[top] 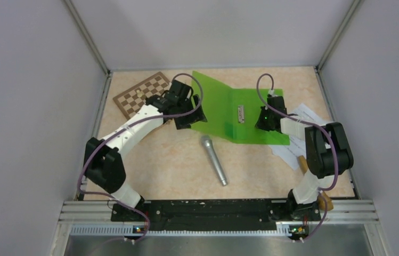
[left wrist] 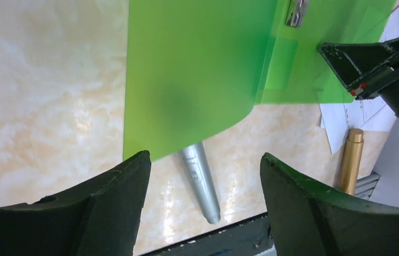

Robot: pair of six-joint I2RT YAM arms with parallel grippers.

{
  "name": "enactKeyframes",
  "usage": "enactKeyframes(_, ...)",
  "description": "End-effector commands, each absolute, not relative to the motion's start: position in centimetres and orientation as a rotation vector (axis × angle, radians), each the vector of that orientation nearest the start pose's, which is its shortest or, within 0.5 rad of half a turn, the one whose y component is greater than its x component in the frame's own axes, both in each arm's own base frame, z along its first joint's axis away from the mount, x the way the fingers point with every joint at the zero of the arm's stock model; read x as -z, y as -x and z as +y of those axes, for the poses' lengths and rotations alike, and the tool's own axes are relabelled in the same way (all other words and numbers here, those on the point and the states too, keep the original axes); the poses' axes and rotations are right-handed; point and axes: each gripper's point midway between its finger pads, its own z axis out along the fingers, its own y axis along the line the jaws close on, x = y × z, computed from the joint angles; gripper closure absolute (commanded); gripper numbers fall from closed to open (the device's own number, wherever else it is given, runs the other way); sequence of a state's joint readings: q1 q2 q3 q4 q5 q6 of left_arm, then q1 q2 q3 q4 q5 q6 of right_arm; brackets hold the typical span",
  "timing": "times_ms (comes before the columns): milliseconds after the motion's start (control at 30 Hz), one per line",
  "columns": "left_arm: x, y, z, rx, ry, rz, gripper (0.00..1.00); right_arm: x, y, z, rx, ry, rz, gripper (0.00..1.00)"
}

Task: Put the files into the folder

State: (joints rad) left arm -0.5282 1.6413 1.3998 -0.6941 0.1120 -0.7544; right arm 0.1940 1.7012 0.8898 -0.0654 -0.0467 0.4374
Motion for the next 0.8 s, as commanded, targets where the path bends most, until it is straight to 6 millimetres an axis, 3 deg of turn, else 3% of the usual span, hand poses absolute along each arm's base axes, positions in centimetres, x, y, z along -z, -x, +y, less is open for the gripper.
enactKeyframes(0, -13.0, -30.3, -26.5, 0.598, 0.406, 2.676, 0.2, -1.0, -36.0, 10.5, -0.35, -0.239, 2.547, 0.9)
enactKeyframes(133, -10.4, -28.1, -29.1, 0.585, 0.327, 2.776, 0.2, -0.9, -35.8, 10.6, -0.357, -0.232, 2.55, 0.89)
enactKeyframes(367, -7.5, -26.8, -30.7, 0.504, 0.31, 2.858, 0.29, -0.7, -35.8, 11.0, -0.388, -0.23, 2.555, 0.89)
enactKeyframes(567, -9.3, -26.7, -29.8, 0.462, 0.297, 2.825, 0.28, -0.8, -35.8, 11.2, -0.399, -0.225, 2.553, 0.89)
enactKeyframes(767, -14.3, -26.7, -31.4, 0.644, 0.145, 2.725, 0.28, -0.9, -36.0, 11.4, -0.409, -0.222, 2.554, 0.89)
